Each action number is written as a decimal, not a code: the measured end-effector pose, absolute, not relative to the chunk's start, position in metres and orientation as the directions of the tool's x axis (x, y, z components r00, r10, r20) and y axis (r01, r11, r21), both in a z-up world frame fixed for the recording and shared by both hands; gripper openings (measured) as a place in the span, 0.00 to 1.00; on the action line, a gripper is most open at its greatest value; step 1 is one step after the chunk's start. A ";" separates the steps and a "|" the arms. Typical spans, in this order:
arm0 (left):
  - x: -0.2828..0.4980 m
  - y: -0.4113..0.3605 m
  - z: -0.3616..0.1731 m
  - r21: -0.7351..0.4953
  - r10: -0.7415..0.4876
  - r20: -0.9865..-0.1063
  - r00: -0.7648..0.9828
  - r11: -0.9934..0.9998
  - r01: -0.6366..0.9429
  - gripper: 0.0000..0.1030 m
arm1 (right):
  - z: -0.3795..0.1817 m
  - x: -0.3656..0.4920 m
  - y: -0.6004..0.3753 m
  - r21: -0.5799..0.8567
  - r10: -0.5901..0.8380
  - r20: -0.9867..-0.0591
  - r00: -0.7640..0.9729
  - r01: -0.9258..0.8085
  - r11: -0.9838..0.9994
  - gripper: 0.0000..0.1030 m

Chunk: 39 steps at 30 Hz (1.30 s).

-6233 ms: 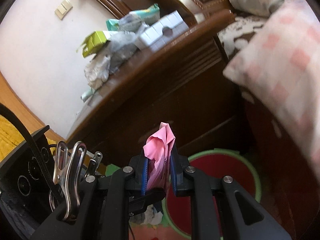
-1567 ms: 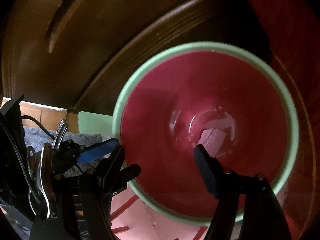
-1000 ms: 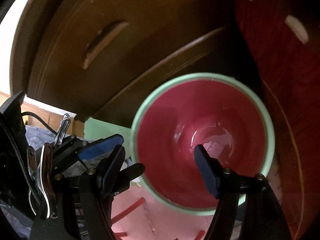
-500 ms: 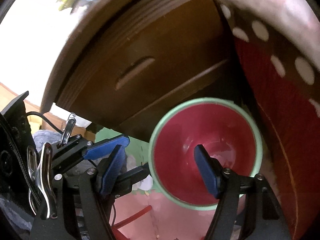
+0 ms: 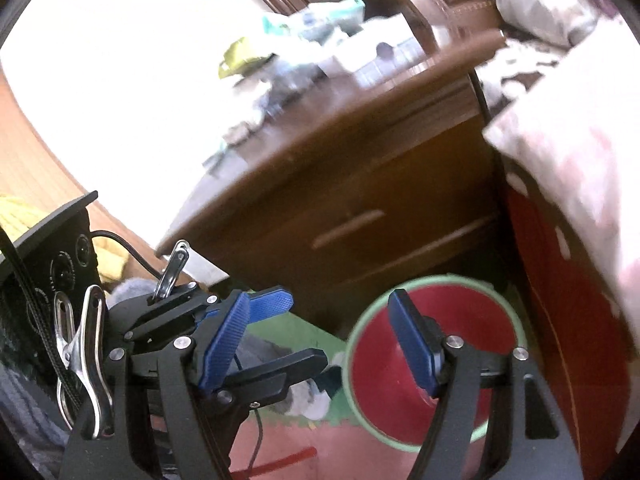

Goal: Collect trash
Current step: 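Raise the open right gripper from the bin back toward the table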

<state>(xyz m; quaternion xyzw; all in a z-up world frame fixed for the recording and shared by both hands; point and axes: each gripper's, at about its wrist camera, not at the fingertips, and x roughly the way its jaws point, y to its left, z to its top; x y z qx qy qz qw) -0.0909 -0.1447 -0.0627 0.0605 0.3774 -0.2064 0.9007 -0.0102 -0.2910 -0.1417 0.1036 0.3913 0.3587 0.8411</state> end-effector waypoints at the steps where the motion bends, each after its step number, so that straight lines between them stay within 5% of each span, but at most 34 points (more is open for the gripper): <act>1: -0.092 -0.142 -0.057 -0.046 -0.327 -0.697 0.638 0.909 0.415 0.43 | -0.138 -0.011 -0.290 0.454 0.687 -0.579 0.439 -0.526 0.719 0.71; 24: -0.082 -0.061 0.019 -0.033 -0.195 -0.509 0.838 0.978 0.208 0.53 | -0.052 -0.002 -0.215 0.387 0.781 -0.413 0.468 -0.686 0.616 0.71; 39: -0.078 -0.010 0.027 -0.032 -0.085 -0.467 0.880 0.996 0.079 0.55 | -0.048 0.027 -0.180 0.422 0.806 -0.371 0.461 -0.690 0.589 0.72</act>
